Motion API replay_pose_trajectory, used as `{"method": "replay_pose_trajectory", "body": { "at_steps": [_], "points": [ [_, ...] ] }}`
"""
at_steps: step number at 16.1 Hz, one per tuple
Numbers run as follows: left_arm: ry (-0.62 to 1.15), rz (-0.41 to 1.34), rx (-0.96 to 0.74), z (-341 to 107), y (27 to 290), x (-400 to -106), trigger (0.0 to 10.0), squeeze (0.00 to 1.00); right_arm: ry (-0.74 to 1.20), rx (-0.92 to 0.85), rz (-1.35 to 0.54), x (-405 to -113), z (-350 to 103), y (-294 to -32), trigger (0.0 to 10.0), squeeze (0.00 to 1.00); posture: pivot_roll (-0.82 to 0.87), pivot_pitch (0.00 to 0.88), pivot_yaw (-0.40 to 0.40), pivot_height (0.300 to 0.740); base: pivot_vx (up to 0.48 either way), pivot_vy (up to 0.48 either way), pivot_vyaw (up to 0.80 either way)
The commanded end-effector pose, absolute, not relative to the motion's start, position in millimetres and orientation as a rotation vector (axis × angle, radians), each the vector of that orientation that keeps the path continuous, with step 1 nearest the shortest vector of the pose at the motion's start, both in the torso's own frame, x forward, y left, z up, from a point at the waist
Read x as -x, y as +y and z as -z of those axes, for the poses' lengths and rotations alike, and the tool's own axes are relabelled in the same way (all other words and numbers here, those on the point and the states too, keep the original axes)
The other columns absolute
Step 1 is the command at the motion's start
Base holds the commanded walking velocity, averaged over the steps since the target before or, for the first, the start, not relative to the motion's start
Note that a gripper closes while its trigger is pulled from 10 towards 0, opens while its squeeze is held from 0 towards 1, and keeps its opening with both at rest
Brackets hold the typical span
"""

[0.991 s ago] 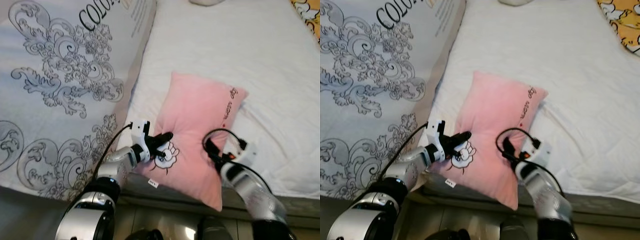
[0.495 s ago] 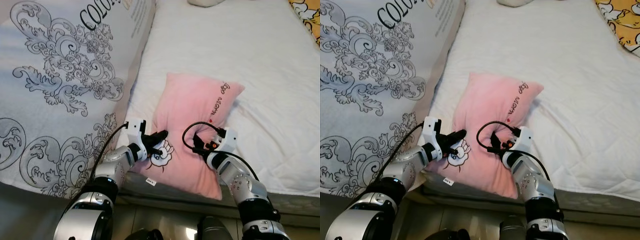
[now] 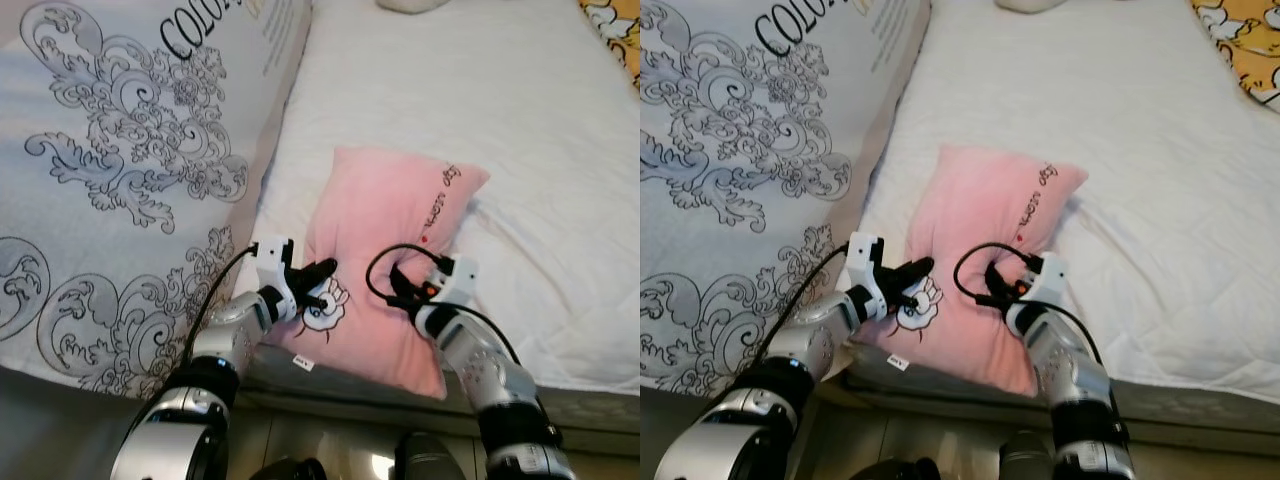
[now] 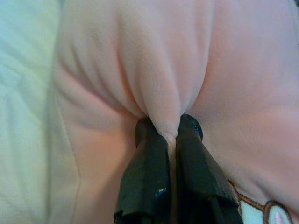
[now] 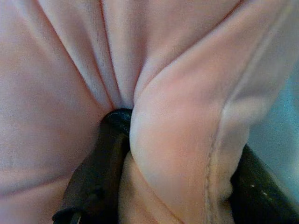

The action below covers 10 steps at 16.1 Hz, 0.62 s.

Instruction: Clean up the room

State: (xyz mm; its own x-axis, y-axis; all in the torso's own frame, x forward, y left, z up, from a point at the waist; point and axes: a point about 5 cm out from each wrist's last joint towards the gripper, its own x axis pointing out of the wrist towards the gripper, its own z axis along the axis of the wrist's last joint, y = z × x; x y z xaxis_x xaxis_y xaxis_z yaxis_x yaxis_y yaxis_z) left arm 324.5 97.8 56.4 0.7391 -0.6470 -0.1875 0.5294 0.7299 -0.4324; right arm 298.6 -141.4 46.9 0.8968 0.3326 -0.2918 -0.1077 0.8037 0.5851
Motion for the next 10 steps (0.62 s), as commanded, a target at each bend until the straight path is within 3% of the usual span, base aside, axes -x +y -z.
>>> {"method": "replay_pose_trajectory", "body": {
  "at_steps": [1,5,10],
  "points": [
    [0.343,0.63,0.34,-54,102,-323,0.0,0.0,0.414,-0.584,-0.292,-295,-47,-126,0.0,0.0,-0.23,0.065,0.208,0.74,0.0,0.0,0.0],
    [0.284,0.609,0.349,-67,108,-328,0.0,0.0,0.323,-0.518,-0.284,-304,-66,-131,0.0,0.0,-0.24,0.041,0.212,0.74,0.0,0.0,0.0],
    [0.14,0.573,0.319,-108,124,-348,0.0,0.0,0.214,-0.483,-0.36,-337,-105,-116,0.0,0.0,-0.19,0.0,0.187,0.74,0.0,0.0,0.0]
  ]
}}
